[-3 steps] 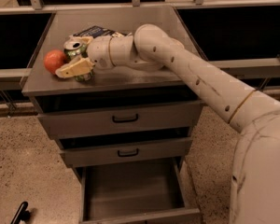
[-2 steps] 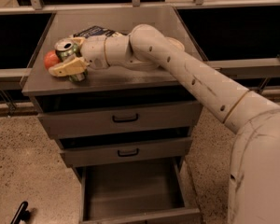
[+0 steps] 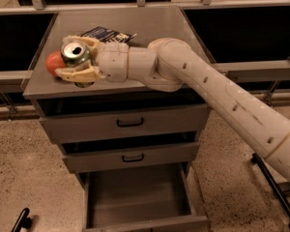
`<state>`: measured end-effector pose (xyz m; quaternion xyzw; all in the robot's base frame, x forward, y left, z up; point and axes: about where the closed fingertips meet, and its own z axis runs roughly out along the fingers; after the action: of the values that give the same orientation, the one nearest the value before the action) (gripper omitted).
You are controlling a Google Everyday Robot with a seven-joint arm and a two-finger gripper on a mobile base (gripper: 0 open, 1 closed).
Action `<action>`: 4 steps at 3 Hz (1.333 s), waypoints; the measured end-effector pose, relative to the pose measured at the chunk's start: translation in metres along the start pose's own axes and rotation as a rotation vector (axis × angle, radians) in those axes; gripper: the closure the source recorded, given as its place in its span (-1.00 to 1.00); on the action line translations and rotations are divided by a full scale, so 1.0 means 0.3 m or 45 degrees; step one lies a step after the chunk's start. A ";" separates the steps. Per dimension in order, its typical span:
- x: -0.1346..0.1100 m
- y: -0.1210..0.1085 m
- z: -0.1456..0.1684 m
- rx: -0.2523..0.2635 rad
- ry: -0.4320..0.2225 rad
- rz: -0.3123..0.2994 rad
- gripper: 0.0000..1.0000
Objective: Place green can into bottom drawer
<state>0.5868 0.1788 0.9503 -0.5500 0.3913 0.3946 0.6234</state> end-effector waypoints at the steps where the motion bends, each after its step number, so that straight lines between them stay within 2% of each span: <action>1: -0.079 0.158 -0.084 -0.081 0.009 -0.056 1.00; 2: -0.035 0.366 -0.118 -0.261 0.051 0.034 1.00; 3: 0.076 0.586 -0.172 -0.492 0.075 0.173 1.00; 4: 0.076 0.586 -0.171 -0.492 0.075 0.173 1.00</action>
Offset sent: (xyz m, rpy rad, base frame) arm -0.1809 -0.0411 -0.0990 -0.2467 0.1840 0.3714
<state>0.4306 0.1437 0.8585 -0.6430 0.3625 0.4873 0.4666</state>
